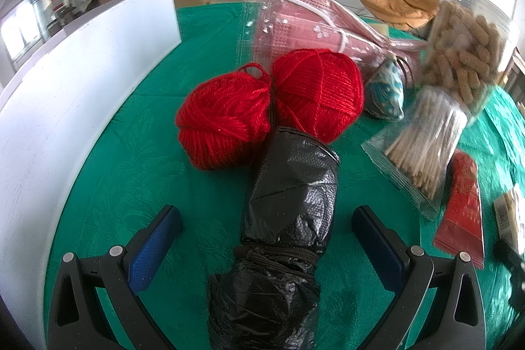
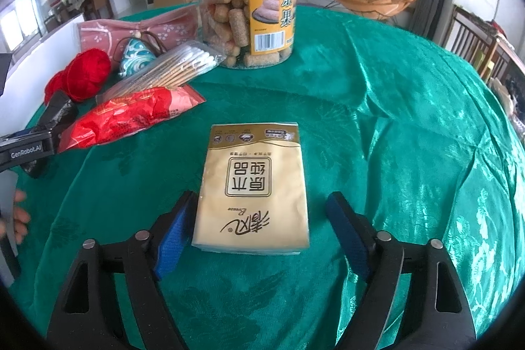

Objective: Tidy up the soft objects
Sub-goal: 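Close the left tool on the black plastic-wrapped roll and lift it, then carry the roll and tissue pack over the white box and open both tools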

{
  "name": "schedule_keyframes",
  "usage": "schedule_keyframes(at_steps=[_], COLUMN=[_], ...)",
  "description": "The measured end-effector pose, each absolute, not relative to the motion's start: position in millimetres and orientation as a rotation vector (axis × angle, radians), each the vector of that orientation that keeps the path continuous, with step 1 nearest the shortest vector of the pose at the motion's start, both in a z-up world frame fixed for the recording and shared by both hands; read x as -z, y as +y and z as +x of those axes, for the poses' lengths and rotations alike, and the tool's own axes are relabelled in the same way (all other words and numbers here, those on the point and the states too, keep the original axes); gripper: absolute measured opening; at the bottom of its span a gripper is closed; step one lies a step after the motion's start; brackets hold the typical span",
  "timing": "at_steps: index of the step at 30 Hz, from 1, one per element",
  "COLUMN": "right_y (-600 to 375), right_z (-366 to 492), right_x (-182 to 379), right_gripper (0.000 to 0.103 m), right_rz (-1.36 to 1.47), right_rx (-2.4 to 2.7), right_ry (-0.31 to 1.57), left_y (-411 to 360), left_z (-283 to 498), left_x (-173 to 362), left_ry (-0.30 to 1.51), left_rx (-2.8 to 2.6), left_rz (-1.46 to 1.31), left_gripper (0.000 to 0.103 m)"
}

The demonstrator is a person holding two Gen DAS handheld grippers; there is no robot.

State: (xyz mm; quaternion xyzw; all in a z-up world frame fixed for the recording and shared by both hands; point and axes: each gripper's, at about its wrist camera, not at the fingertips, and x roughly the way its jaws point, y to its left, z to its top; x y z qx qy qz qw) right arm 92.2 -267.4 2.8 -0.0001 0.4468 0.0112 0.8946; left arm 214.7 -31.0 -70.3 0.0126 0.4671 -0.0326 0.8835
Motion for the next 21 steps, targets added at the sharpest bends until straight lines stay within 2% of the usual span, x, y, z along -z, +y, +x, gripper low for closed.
schedule_keyframes(at_steps=[4,8,10,12,13,14,18,21], right_y=[-270.6,-272.8,-275.4,-279.2,-279.5,-279.0,-285.3,-272.2], right_z=[103.5,120.4,125.6,125.4,124.0,122.9,113.4,108.5], right_x=[-6.8,-11.0,-13.2,-14.1,-15.2,-16.9,-31.2,-61.4], right_gripper=[0.084,0.084,0.083,0.074,0.054,0.055,0.055,0.055], right_rz=[-0.014,0.018,0.050,0.065,0.055,0.032,0.086,0.122], right_rx=[-0.071,-0.075,-0.085,-0.078,-0.077,-0.074,-0.121,-0.196], right_ry=[1.043,1.158,1.185,1.194,1.195,1.192,1.167,1.104], left_y=[-16.5,13.9,17.1,7.9,0.3,-6.5,-6.9,29.1], left_z=[219.3,223.6,227.5,225.4,223.5,220.4,201.9,172.9], left_x=[64.9,53.0,52.0,54.2,53.4,52.8,37.5,7.2], left_ry=[1.110,1.113,1.119,1.133,1.121,1.114,1.049,0.969], left_rx=[0.232,0.320,0.338,0.356,0.340,0.360,0.386,0.382], left_rz=[0.082,-0.102,-0.135,-0.093,-0.031,0.000,-0.045,-0.187], left_gripper=[0.103,0.103,0.097,0.068,0.057,0.036,0.035,0.035])
